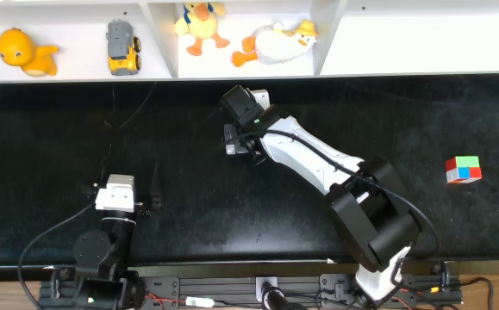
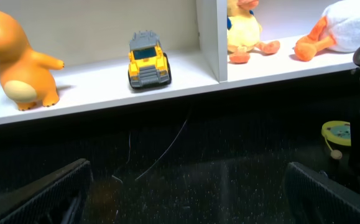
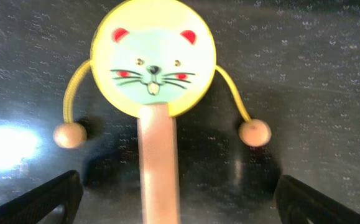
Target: Store Toys
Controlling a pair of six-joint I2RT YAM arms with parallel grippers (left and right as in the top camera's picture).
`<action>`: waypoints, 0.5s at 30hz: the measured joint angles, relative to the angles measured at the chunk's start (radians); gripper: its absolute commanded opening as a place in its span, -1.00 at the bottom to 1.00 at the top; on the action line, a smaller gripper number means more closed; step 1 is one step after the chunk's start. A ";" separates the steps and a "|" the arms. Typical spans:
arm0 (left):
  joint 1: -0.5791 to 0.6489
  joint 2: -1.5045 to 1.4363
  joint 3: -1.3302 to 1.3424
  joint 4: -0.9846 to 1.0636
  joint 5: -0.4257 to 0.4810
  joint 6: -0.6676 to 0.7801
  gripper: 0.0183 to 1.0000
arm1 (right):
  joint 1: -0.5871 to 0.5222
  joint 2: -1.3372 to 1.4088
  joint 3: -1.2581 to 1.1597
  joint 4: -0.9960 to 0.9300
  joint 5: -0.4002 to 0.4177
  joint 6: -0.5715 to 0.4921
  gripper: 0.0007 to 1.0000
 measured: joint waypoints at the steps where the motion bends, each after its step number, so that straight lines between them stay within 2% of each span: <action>1: 0.000 0.000 0.000 0.000 0.000 0.000 0.99 | 0.000 0.000 0.001 0.000 -0.001 0.000 0.97; 6: 0.000 0.000 0.000 0.000 0.000 0.000 1.00 | 0.000 0.000 0.002 0.010 -0.002 0.000 0.73; 8: 0.000 0.000 0.000 0.000 0.000 0.000 1.00 | 0.000 0.000 0.002 0.017 -0.005 0.001 0.46; 10: 0.000 0.000 0.000 0.000 0.000 0.000 0.99 | 0.000 0.000 0.002 0.020 -0.009 0.003 0.43; 13: 0.000 0.000 0.000 0.000 0.000 0.000 1.00 | 0.000 0.000 0.002 0.020 -0.013 0.002 0.23; 15: 0.000 0.000 0.000 0.000 0.000 0.000 1.00 | 0.000 0.000 0.002 0.022 -0.016 0.000 -0.07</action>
